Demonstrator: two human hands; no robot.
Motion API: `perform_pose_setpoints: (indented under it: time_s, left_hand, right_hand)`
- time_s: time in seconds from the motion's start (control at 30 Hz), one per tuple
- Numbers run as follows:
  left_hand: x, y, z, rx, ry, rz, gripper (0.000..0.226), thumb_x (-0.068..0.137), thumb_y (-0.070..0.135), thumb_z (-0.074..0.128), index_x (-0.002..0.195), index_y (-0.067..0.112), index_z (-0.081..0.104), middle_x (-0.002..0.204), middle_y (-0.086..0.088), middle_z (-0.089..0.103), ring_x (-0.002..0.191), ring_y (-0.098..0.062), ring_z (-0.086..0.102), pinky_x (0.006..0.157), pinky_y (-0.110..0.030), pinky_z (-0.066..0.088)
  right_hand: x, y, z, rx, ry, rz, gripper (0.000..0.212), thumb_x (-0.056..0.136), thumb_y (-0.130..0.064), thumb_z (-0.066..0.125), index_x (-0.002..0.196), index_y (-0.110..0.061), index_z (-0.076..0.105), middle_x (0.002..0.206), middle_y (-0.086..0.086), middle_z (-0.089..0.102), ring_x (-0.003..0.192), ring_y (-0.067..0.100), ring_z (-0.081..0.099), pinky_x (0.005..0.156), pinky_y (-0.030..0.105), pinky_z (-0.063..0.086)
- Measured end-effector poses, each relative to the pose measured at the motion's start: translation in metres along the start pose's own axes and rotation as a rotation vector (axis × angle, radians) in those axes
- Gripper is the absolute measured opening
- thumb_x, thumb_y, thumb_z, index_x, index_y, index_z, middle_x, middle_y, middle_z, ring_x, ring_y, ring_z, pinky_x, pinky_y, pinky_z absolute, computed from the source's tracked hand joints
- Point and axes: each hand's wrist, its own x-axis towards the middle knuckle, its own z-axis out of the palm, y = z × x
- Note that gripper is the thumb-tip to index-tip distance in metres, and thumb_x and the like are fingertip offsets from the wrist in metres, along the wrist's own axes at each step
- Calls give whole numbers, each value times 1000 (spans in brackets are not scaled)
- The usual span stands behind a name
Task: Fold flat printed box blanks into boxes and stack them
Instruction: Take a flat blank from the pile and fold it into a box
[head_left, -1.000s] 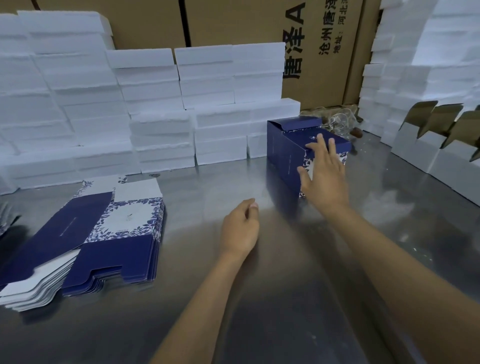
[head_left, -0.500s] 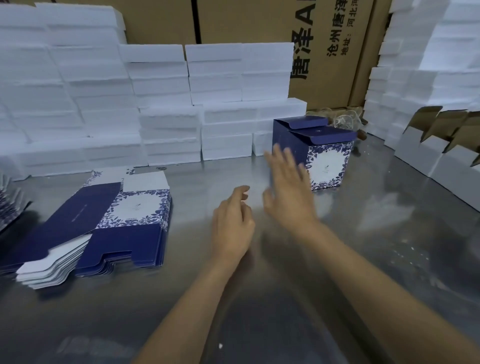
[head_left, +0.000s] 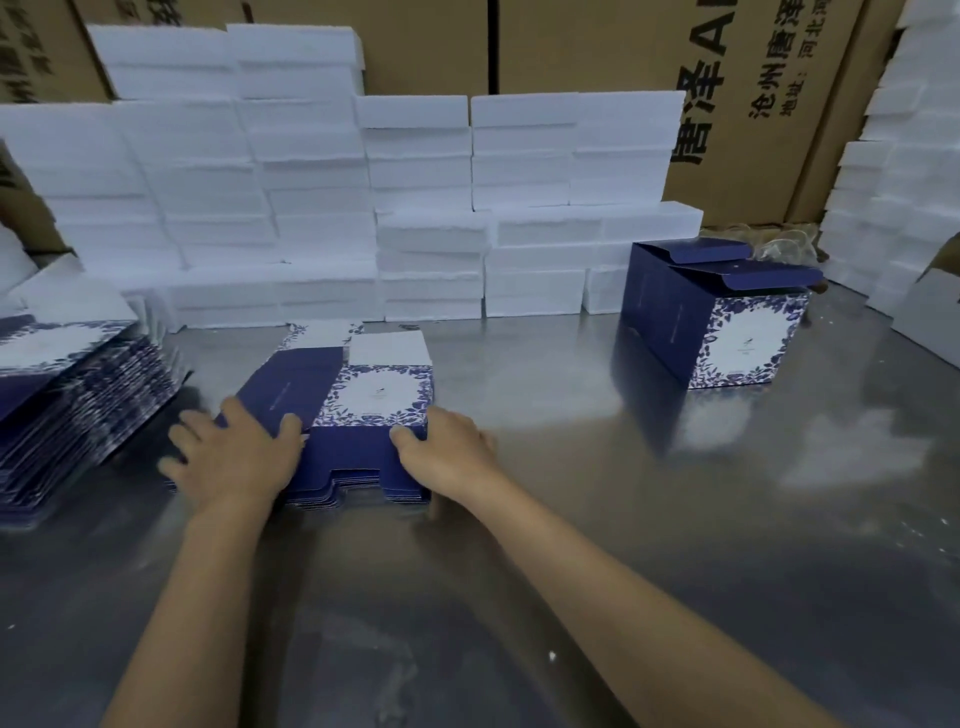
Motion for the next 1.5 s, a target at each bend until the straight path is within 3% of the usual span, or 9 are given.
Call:
perform_pose_setpoints:
  time_s: [0.23, 0.4, 0.57, 0.73, 0.9, 1.03, 1.23, 1.37, 1.5]
  left_hand:
    - [3, -4, -3, -48, 37, -18, 64, 101, 52, 36, 145, 5, 36, 148, -30, 36, 137, -44, 30, 111, -56, 20]
    - [-3, 2, -11, -239, 253, 45, 52, 100, 41, 44, 136, 4, 45, 138, -33, 44, 131, -45, 35, 109, -57, 21]
    - [-16, 18, -20, -547, 485, 194, 45, 98, 33, 54, 133, 6, 49, 132, -26, 48, 128, -40, 39, 107, -53, 27]
    - [-47, 56, -18, -766, 542, 563, 37, 94, 20, 60, 128, 9, 52, 130, -14, 45, 120, -30, 50, 104, -49, 41]
    - [-99, 109, 4, -812, 366, 777, 34, 96, 17, 58, 129, 15, 52, 133, -6, 45, 114, -21, 55, 89, -40, 51]
    - [-131, 148, 26, -736, 227, 933, 41, 94, 12, 55, 135, 14, 49, 133, -3, 52, 122, -21, 52, 98, -35, 46]
    - [-135, 159, 52, -693, 88, 934, 45, 91, 12, 55, 136, 15, 49, 139, 3, 49, 129, -15, 43, 108, -26, 35]
    - [-137, 154, 64, -676, -124, 969, 45, 92, 24, 55, 137, 23, 49, 137, 11, 52, 131, -7, 40, 108, -19, 29]
    - [-134, 151, 70, -683, -336, 929, 39, 97, 22, 57, 135, 27, 55, 133, 19, 55, 128, -1, 44, 109, -21, 34]
  right_hand:
    - [3, -14, 7, 43, 29, 16, 51, 103, -42, 40, 138, -5, 46, 144, 9, 48, 139, 27, 38, 111, 46, 29]
    - [3, -18, 1, 461, 83, 15, 42, 98, -40, 52, 137, -25, 42, 133, 1, 56, 126, 27, 53, 109, 48, 43]
    - [2, -15, -21, 869, 123, -41, 42, 99, -15, 56, 134, -31, 39, 115, -3, 67, 97, 16, 69, 80, 31, 58]
    - [-16, 28, -71, 959, 256, 75, 30, 95, -14, 61, 121, -25, 55, 93, -4, 69, 65, 4, 65, 46, 13, 42]
    - [-46, 96, -101, 1229, 28, 203, 61, 88, -68, 59, 127, -22, 68, 107, 1, 72, 96, 23, 70, 90, 41, 55]
    - [-55, 124, -115, 1460, -8, 49, 57, 101, -63, 39, 130, -24, 70, 136, 8, 66, 130, 30, 60, 114, 54, 39]
    - [-48, 138, -127, 1277, 218, 117, 45, 101, -44, 43, 91, -19, 79, 89, 5, 76, 80, 22, 67, 73, 31, 55]
    - [-50, 155, -141, 1250, 224, 230, 50, 96, -54, 55, 120, -13, 73, 111, 13, 76, 100, 28, 72, 86, 38, 58]
    - [-48, 169, -141, 1136, 145, 361, 35, 97, -16, 63, 131, -6, 64, 114, 15, 75, 98, 30, 73, 87, 42, 59]
